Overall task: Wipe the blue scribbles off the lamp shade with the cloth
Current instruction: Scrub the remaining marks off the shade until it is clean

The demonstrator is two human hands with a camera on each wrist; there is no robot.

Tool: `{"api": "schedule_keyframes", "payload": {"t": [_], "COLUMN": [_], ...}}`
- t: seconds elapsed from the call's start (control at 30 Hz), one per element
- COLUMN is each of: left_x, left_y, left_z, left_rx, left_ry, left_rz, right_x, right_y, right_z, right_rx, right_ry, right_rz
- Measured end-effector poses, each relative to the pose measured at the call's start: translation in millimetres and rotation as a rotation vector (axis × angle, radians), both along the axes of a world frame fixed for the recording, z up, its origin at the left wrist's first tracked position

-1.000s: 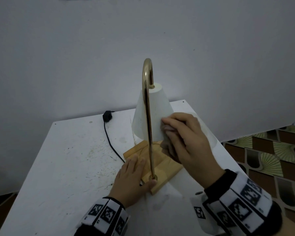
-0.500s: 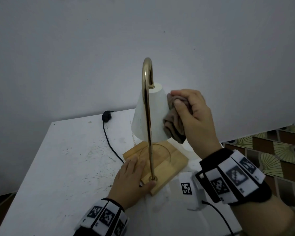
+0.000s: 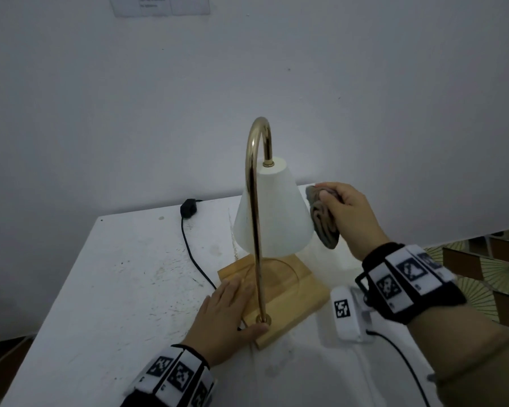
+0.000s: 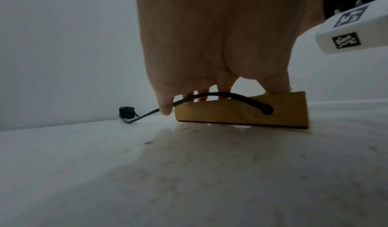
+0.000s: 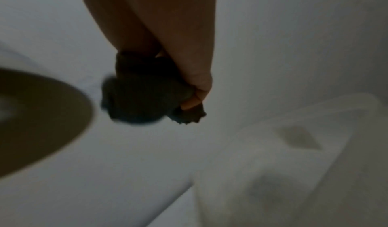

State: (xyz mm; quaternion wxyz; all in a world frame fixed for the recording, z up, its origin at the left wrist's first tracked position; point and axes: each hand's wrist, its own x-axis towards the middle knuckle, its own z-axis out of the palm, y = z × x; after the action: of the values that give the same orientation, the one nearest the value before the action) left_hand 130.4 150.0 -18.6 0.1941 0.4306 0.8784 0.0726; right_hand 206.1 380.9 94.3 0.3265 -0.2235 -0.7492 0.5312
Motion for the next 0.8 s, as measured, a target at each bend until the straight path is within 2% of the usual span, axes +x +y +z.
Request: {"api": "schedule_keyframes", "payload": {"t": [0.07, 0.2, 0.37, 0.53, 0.6, 0.67, 0.7, 0.73, 0.8], "left_x": [-6.6, -19.3, -28.3, -33.1, -32.8, -28.4, -23.8, -18.0, -4.8], "left_y": [-3.2, -9.1, -9.3, -14.5, -16.9, -20.6, -23.3, -26.0, -31.3], "left_z": [2.1, 13.1, 26.5, 29.5, 28.3, 27.3, 26.3, 25.7, 23.5], "left_rx": [-0.004, -0.05, -0.029, 0.007, 0.011, 0.03, 0.038, 0.051, 0.089], "left_ry": [-0.016, -0.064, -0.056, -0.116, -0.126, -0.149, -0.161, -0.183, -0.234], "left_rz": [-0.04, -0.135, -0.252, -0.297, -0.309, -0.284, -0.259, -0.233, -0.182], "right_x": [-3.6, -10.2, -18.5, -12.3, -6.5, 5.2, 12.5, 21.5, 31.2], "right_y": [20.4, 55.9, 76.6, 75.5, 65.7, 46.9, 34.6, 20.5, -1.1], "right_z": [-8.1, -41.3, -82.1, -94.9, -91.1, -84.2, -81.0, -75.2, -77.4], "right_rx": [0.031, 0.271, 0.398, 0.497, 0.635, 0.786, 0.825, 0.805, 0.689], "right_ry": [-0.117, -0.443, -0.621, -0.756, -0.719, -0.488, -0.334, -0.25, -0.248], "right_rz": [-0.029, -0.039, 0.109, 0.183, 0.087, -0.04, -0.034, 0.054, 0.307]}}
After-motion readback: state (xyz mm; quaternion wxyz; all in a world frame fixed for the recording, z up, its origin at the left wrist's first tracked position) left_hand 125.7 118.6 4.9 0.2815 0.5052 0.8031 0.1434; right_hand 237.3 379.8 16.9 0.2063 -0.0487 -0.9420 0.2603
